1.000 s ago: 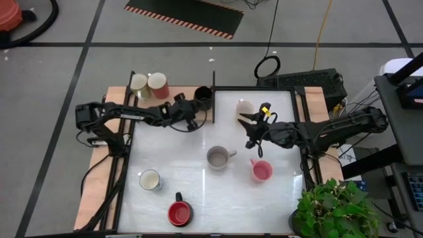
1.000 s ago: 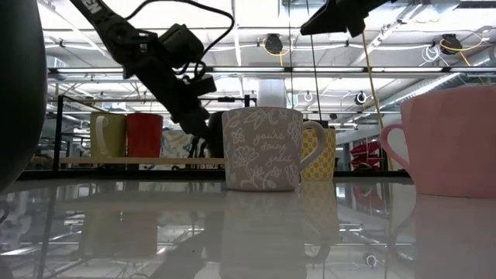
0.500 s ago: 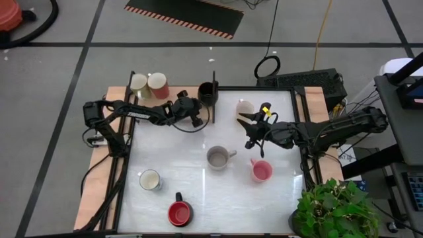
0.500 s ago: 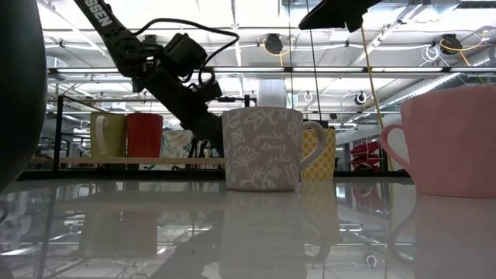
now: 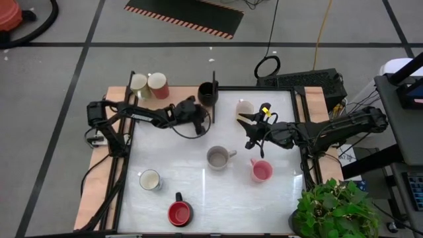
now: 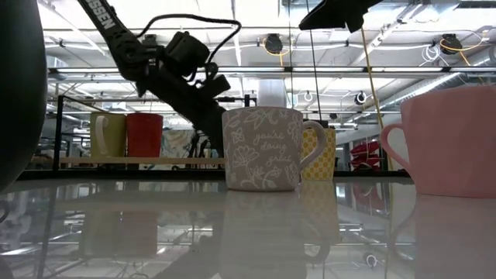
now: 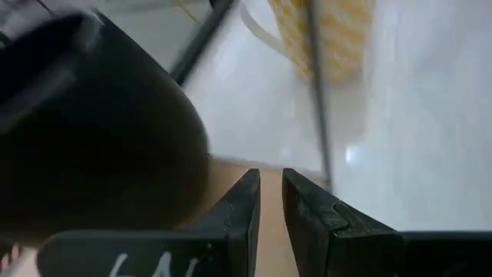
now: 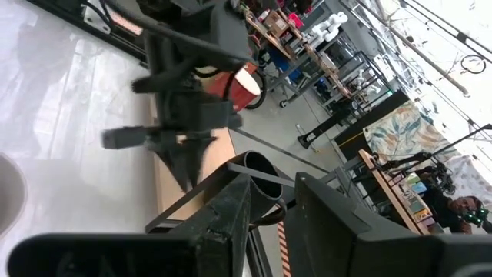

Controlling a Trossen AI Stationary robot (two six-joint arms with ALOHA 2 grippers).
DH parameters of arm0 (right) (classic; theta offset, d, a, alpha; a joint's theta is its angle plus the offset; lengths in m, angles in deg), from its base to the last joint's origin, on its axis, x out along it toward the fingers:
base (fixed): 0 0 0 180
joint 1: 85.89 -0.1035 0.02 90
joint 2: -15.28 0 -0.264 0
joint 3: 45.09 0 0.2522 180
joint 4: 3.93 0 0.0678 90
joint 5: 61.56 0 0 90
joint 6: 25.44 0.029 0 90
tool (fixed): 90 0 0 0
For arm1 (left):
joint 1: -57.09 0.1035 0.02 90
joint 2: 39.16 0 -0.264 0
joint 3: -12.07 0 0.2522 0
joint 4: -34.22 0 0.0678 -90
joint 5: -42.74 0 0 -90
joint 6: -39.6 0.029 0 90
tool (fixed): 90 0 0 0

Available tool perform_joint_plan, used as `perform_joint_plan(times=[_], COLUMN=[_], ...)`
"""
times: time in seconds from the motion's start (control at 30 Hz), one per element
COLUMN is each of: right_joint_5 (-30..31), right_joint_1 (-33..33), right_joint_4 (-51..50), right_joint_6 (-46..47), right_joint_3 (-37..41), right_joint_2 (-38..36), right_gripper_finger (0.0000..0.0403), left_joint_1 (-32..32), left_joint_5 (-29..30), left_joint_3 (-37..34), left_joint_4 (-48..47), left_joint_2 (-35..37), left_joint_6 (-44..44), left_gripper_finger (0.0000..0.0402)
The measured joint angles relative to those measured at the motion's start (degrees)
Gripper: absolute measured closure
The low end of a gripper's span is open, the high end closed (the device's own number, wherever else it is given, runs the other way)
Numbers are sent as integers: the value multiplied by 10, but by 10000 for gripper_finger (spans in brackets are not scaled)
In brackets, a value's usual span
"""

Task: Place coffee mugs
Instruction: Put the black mug on the shelf

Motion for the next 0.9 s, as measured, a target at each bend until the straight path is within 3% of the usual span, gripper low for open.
perform_joint_plan(times=[0.13,0.53,0.9], right_joint_5=[0,0,0], right_joint_1=[-1,-2,-4], right_joint_4=[0,0,0], right_joint_6=[0,-2,-1], right_joint_3=[0,0,0], right_joint_2=[0,0,0], right_gripper_finger=[303,303,303], left_joint_1=[16,50,52], left_joint_5=[-36,-37,70], left_joint_3=[0,0,0], left_joint_4=[36,110,140], left_joint_2=[-28,-77,-76], left_joint_6=[-2,-21,-30], left_gripper_finger=[339,339,339])
